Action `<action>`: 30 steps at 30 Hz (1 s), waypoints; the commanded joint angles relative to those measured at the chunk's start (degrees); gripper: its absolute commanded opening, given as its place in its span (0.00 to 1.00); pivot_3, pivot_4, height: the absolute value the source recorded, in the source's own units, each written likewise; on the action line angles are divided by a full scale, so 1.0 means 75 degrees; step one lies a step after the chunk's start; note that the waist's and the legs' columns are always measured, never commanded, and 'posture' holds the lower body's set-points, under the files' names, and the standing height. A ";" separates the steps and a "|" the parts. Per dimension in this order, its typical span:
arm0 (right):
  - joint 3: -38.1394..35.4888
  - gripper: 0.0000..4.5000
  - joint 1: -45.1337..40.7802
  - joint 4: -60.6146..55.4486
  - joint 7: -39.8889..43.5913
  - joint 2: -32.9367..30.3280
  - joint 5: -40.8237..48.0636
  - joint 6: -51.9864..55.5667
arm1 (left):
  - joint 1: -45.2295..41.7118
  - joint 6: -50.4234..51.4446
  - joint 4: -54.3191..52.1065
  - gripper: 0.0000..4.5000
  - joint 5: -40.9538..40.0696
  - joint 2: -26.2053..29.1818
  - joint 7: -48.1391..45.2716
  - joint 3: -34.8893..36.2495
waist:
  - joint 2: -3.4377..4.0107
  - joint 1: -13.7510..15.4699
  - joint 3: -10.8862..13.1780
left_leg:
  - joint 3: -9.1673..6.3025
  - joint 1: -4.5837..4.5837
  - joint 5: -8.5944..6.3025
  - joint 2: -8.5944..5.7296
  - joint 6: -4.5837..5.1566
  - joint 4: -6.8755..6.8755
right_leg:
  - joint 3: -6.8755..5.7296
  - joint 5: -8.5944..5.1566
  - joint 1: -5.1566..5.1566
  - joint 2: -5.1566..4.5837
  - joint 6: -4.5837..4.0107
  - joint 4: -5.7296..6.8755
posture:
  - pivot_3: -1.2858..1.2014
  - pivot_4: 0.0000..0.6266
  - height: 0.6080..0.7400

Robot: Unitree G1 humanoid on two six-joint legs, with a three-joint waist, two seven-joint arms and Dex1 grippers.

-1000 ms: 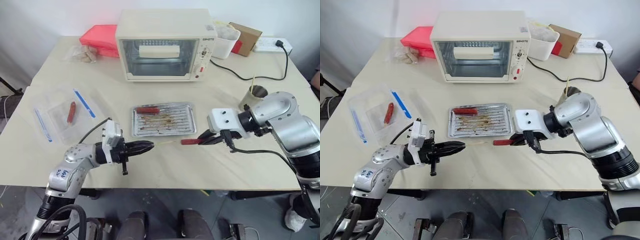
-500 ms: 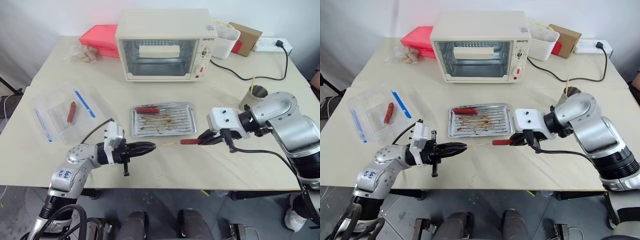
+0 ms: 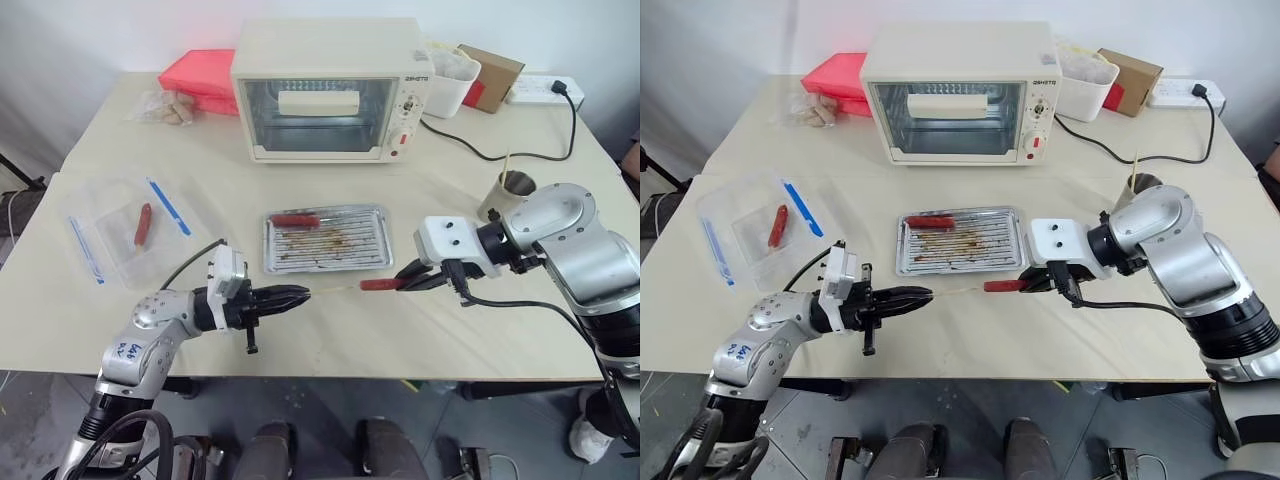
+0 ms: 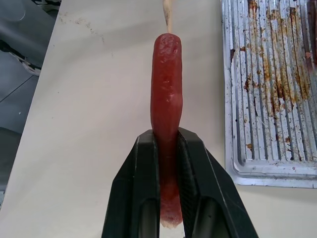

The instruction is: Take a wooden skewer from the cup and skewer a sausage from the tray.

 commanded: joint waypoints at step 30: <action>0.0550 0.04 -0.0522 -0.0757 -0.0093 0.0695 -0.0075 0.0289 | -0.0917 -0.0399 0.0686 0.00 0.0715 -0.0735 -0.0100 -0.0657 | 0.0000 0.0000 0.0000 | 0.0000 0.0000 0.0000 -0.0004 0.0000 0.0004 | -0.0002 0.0000 0.0000 0.0006 0.0000 0.0007 | 0.52 0.24 1.00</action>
